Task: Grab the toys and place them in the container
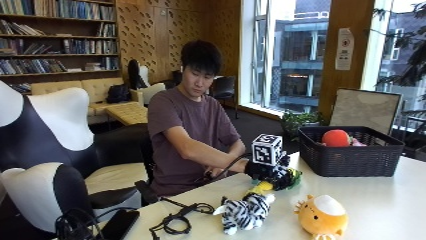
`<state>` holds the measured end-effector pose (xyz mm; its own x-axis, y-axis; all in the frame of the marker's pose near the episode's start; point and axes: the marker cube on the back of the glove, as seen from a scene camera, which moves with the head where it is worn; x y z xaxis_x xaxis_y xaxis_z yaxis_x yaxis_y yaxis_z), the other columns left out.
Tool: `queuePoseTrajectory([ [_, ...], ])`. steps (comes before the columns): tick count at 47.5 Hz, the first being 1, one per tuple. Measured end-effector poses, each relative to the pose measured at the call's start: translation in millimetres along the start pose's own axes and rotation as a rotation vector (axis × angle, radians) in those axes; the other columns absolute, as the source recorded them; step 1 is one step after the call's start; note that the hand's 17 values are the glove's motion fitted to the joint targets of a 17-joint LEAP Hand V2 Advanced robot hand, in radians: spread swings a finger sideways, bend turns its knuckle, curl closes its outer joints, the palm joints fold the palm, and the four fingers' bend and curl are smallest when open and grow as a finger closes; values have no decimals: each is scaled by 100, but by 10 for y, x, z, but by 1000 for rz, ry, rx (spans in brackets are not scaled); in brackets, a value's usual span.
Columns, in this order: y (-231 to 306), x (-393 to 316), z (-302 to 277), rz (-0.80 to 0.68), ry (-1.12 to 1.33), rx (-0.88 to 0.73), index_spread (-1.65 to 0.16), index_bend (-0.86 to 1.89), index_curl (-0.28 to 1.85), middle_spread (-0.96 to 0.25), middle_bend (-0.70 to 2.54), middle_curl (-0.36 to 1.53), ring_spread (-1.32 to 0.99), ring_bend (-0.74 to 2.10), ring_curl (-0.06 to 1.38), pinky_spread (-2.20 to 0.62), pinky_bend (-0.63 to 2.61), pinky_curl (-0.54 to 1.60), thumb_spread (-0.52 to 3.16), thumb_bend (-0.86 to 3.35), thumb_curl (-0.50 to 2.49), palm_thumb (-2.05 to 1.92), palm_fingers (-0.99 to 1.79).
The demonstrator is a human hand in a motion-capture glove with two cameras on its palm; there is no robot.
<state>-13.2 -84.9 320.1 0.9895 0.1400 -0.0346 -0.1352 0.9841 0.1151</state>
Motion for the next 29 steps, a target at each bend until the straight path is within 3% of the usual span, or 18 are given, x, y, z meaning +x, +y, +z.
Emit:
queuePoseTrajectory([
  [2, -71, -8, -29, 55, -79, 35, -18, 18, 15, -19, 62, 49, -25, 116, 39, -21, 95, 35, 127, 3, 31, 8, 74],
  [7, -183, -39, -48, 28, -105, 42, -21, 25, 20, -26, 74, 56, -31, 130, 47, -28, 97, 39, 127, 9, 37, 24, 88],
  [12, -298, -83, -105, 12, -142, -51, -24, 31, 23, -28, 89, 65, -33, 139, 52, -34, 104, 44, 119, 14, 44, 39, 115],
  [16, -386, -82, -252, 8, -185, -131, -27, 43, 29, -29, 97, 70, -34, 140, 55, -36, 105, 46, 109, 13, 49, 44, 121],
  [29, -661, -254, -1646, -19, -155, 3, -32, 74, 46, -25, 116, 82, -33, 146, 60, -39, 110, 51, 89, 9, 61, 50, 116],
])
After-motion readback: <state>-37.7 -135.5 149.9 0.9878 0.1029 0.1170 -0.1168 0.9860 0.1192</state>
